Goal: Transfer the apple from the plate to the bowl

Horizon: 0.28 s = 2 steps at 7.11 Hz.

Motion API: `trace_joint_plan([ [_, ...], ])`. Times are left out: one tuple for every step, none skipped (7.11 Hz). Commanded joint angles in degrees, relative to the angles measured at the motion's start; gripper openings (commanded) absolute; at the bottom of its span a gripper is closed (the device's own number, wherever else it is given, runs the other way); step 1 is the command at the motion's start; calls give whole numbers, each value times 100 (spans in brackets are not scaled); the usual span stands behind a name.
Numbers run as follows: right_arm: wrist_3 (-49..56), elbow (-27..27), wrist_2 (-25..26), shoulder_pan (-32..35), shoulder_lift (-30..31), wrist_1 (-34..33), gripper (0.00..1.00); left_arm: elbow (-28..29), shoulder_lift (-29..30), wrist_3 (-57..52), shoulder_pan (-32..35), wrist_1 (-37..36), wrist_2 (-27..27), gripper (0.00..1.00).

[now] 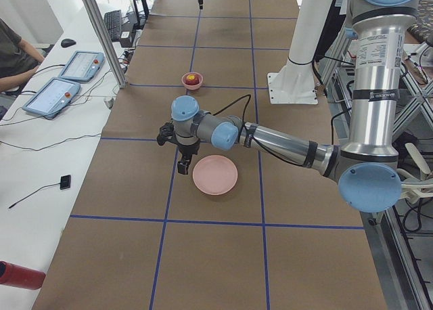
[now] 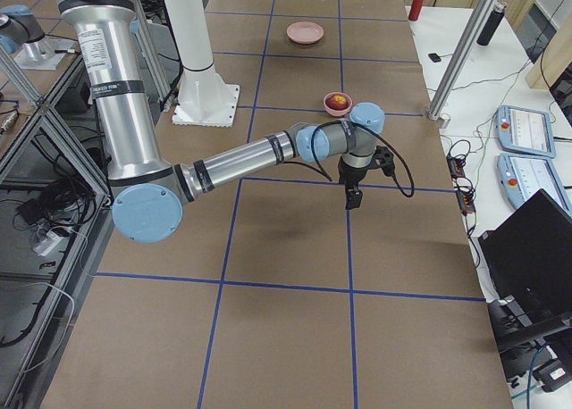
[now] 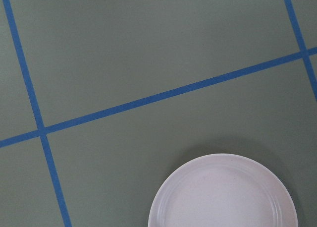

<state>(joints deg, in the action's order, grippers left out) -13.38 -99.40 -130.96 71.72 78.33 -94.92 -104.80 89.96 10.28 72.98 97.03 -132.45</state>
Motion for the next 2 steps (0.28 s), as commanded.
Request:
trace_joint_plan([
  [-7,0,0,0,-2,0,100,-5,4,1,-3,0,0,98],
  [-7,9,0,0,-2,0,100,-5,21,-8,-3,9,0,98],
])
